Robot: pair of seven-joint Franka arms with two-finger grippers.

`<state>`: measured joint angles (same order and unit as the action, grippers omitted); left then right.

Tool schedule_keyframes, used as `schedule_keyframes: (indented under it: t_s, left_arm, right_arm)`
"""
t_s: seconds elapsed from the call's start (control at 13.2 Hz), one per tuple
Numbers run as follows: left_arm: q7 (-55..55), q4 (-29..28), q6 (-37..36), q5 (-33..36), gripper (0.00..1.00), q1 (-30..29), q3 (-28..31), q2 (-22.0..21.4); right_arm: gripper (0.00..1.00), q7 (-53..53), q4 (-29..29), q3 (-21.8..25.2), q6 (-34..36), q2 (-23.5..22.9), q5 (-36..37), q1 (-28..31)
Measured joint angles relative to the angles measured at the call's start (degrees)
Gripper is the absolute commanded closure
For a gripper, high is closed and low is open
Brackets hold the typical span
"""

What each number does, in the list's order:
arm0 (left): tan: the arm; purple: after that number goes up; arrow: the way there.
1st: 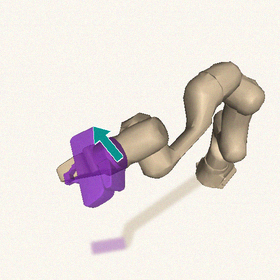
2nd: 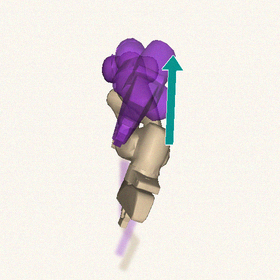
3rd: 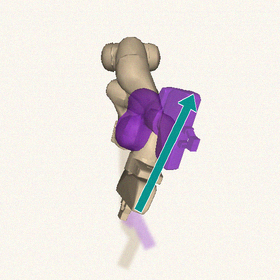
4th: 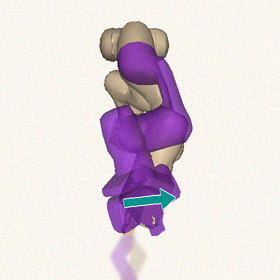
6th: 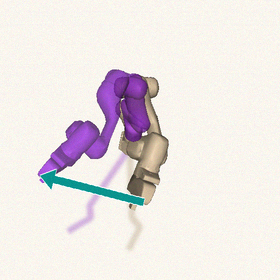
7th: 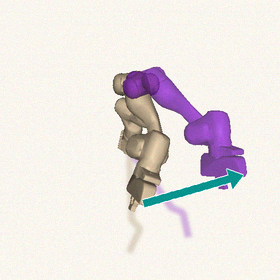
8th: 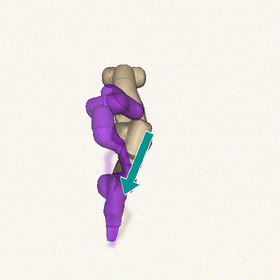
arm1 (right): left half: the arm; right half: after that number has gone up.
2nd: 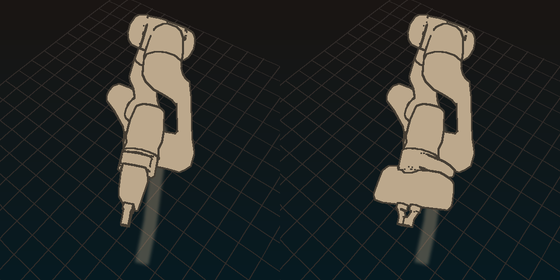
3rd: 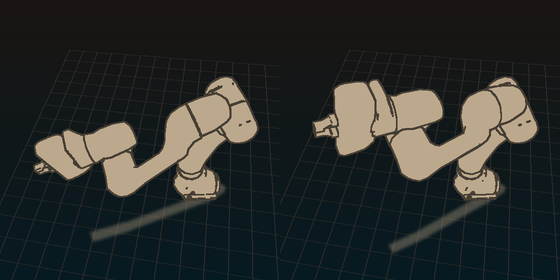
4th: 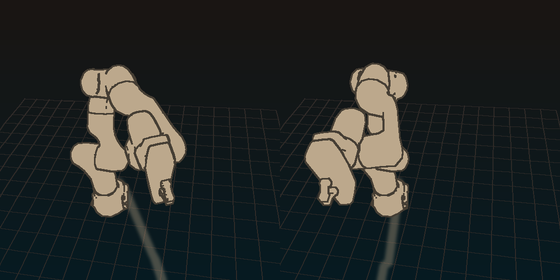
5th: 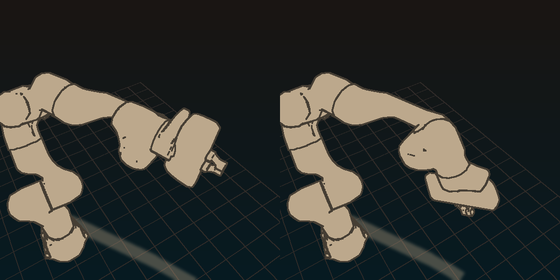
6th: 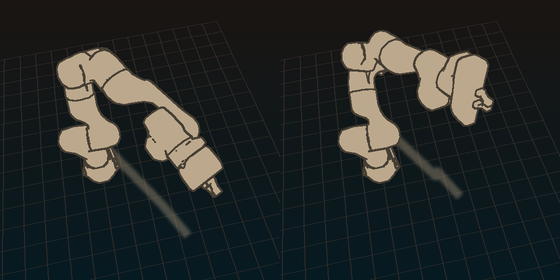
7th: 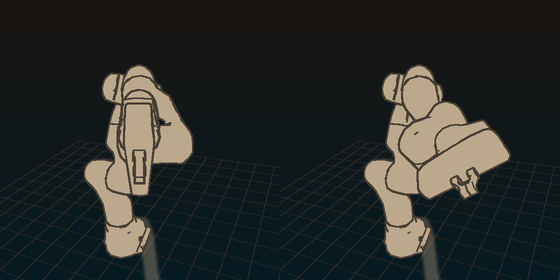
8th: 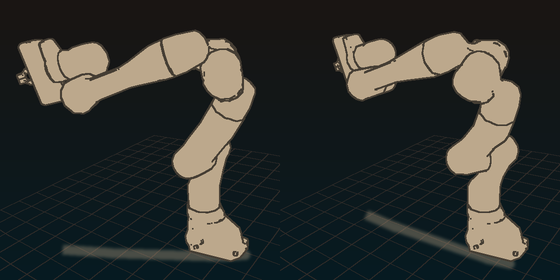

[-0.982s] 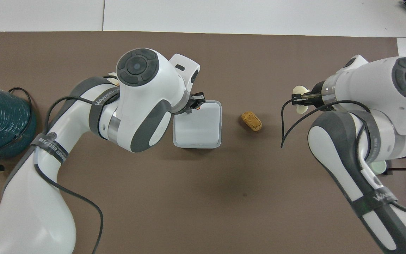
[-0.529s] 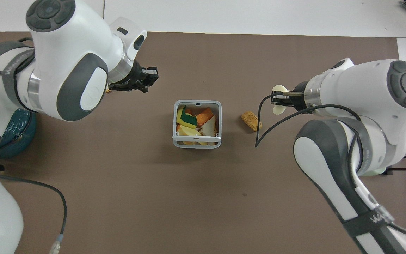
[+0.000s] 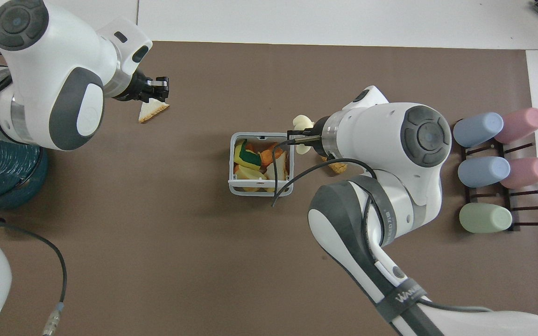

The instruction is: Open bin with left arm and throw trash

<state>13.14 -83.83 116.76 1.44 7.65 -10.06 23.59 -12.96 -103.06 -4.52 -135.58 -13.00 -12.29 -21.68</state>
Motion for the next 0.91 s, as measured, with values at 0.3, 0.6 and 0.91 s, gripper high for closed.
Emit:
schedule_keyframes:
  t_s: [0.3, 0.6, 0.91]
  left_arm:
    - [-10.2, -1.6, 4.7, 2.0, 0.0, -0.9, 0.1, 2.3]
    - [-18.1, -3.4, 14.1, 4.0, 0.0, -3.3, 0.1, 6.8]
    - [-23.6, -4.0, 18.0, 4.3, 0.0, -4.8, 0.1, 9.9]
  right_arm:
    - [1.0, 3.7, 2.8, -1.9, -0.2, -3.6, -0.8, -0.4]
    - [0.67, 3.1, 2.9, -3.1, -0.6, -5.2, -2.2, -2.3]
    - [0.0, 1.5, 2.8, -3.0, -0.6, -5.7, -2.2, -2.5]
